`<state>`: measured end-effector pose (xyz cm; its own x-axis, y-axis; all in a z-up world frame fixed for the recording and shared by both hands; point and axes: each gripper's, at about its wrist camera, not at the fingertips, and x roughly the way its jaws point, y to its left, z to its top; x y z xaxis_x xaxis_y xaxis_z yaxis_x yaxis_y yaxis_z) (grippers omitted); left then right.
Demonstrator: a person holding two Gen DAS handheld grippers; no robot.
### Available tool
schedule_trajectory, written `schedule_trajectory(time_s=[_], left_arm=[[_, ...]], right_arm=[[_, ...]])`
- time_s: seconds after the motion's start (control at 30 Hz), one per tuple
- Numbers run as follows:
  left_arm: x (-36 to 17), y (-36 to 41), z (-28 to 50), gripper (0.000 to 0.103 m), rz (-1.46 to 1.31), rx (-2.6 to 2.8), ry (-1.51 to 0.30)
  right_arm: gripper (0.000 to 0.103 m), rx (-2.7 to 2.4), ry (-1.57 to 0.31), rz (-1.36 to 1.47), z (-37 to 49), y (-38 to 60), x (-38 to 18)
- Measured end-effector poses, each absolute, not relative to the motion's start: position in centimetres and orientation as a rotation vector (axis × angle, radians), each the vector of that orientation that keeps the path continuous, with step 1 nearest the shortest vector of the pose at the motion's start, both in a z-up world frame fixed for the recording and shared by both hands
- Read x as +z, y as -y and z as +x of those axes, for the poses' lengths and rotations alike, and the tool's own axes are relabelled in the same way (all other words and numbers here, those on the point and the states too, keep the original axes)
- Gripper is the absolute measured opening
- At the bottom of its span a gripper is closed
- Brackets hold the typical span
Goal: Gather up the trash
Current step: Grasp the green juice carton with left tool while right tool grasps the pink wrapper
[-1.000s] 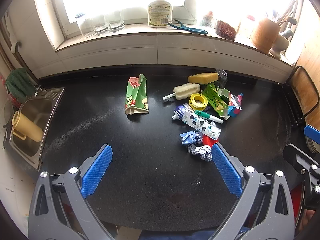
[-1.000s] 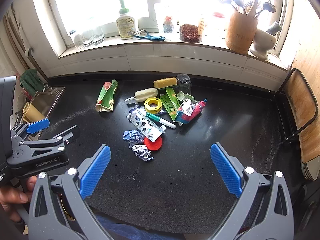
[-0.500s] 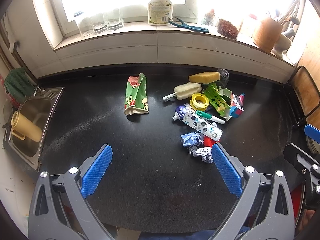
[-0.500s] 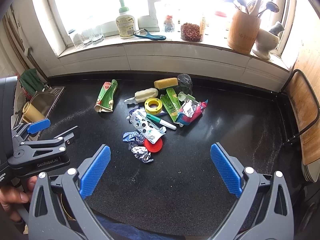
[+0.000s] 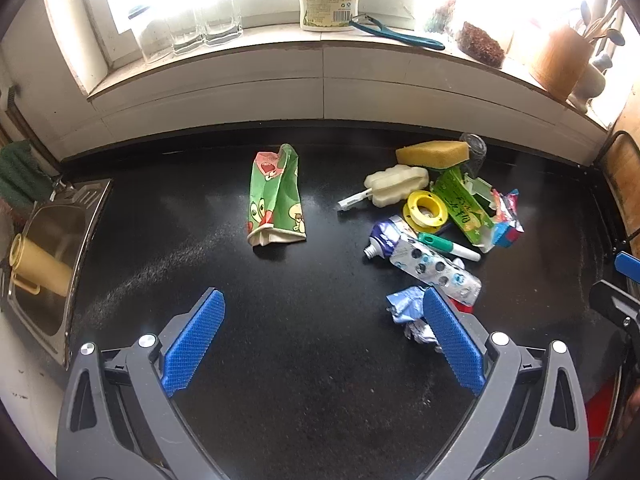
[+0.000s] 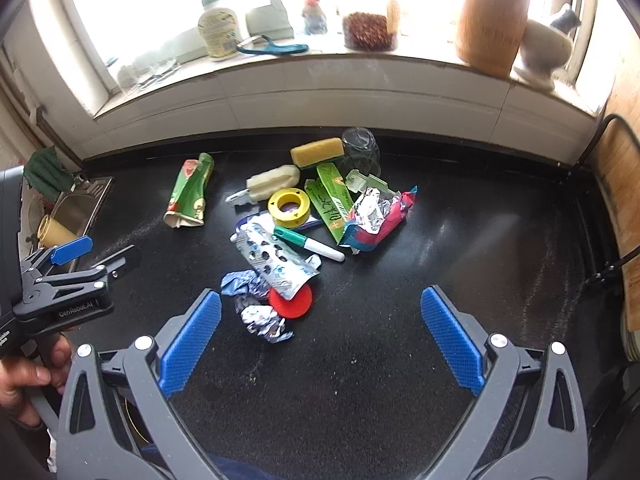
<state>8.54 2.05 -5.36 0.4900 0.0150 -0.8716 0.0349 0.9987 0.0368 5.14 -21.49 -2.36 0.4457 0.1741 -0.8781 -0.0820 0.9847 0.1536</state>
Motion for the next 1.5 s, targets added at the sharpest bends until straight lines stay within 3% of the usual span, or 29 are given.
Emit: schedule_trajectory(time_s=[0.37, 0.5, 0.57, 0.6, 0.67, 0.7, 0.77, 0.9, 1.13, 1.5], left_arm=[[-15.1, -5.9, 19.2, 0.096, 0.11, 0.032, -1.118], [-17.4, -6.7, 21.5, 0.096, 0.098, 0.009, -1.146], [-18.0, -7.0, 22.1, 0.087, 0.093, 0.003, -1.156], [-18.1, -7.2, 22.3, 0.076, 0.091, 0.001, -1.159], [-18.4, -7.3, 22.7, 0.065, 0.069, -0.015, -1.175], [-18.3, -7.4, 22.8, 0.064, 0.062, -0.015, -1.172], [-18.1, -7.2, 22.7, 0.061, 0.058, -0.021, -1.172], [-16.5, -6.6, 21.4, 0.058, 0.062, -0.017, -1.168], [-11.3, -5.3, 16.9, 0.057, 0.048, -0.018, -1.117], [-6.3, -7.8, 2.9, 0.057, -0.065, 0.13, -1.065]], right_arm=[[0.091, 0.067, -1.224, 0.235, 15.1, 24.4, -12.6], [0.069, 0.047, -1.309, 0.269, 17.0, 24.9, -16.1], [0.056, 0.058, -1.319, 0.298, 17.0, 25.2, -16.7], [0.047, 0.062, -1.316, 0.306, 16.9, 25.2, -16.7], [0.034, 0.07, -1.318, 0.303, 16.3, 25.3, -16.6], [0.021, 0.084, -1.313, 0.31, 15.9, 25.3, -16.5], [0.015, 0.097, -1.314, 0.318, 15.1, 25.2, -16.3], [0.01, 0.115, -1.271, 0.295, 13.5, 24.7, -14.8], [0.01, 0.179, -1.145, 0.205, 9.8, 23.6, -9.4], [0.01, 0.546, -1.068, -0.028, 5.2, 13.5, -4.8]])
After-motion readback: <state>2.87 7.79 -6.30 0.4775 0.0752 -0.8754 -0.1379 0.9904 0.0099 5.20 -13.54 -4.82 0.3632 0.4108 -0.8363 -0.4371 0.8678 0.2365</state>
